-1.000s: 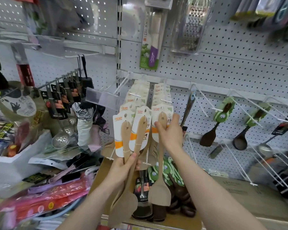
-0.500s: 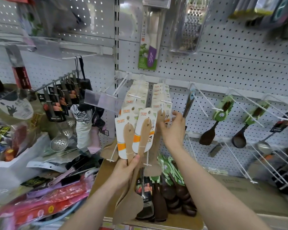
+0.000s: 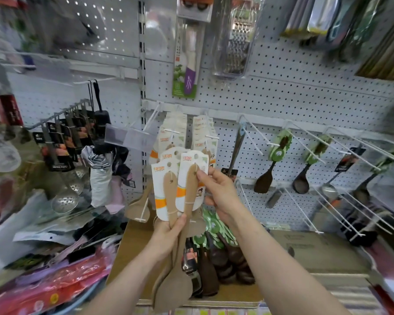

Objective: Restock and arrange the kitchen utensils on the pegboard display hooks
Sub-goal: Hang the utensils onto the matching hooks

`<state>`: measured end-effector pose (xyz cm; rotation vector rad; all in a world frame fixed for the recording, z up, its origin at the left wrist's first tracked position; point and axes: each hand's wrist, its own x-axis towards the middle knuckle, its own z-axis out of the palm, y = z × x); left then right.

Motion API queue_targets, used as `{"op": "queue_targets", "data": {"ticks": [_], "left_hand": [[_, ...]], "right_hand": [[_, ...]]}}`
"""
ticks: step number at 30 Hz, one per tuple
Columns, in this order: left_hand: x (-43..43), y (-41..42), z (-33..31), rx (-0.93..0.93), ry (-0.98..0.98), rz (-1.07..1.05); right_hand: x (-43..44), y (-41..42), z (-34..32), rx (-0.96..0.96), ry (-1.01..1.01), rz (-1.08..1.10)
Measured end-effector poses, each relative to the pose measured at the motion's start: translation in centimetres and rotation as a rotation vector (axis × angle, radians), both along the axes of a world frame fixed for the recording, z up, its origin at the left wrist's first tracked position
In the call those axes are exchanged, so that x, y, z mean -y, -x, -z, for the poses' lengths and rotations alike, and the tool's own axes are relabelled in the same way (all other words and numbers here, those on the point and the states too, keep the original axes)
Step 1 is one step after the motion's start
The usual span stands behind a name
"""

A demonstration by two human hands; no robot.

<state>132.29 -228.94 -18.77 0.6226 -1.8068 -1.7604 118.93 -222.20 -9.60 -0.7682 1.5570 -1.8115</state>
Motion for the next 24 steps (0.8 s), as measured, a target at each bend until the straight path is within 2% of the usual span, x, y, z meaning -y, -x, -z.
{"op": "queue_targets", "data": {"ticks": [6, 9, 15, 24], "left_hand": [[0.2, 0.2, 0.5, 0.004, -0.050, -0.053], [0.9, -0.3, 0.8, 0.015, -0.028, -0.109], [1.7, -0.9, 1.1, 0.021, -0.027, -0.145], [2.1, -0.7, 1.0, -0.017, 0.024, -0.080]], "right_hand": [[-0.6, 0.5, -1.0, 0.030, 0.026, 0.096], [-0.5, 1.7, -1.3, -0.082, -0.013, 0.211], [0.8, 3.3, -1.4, -0.316, -0.143, 0.302], [2.2, 4.8, 0.0, -0.324, -0.152, 0.327]]}}
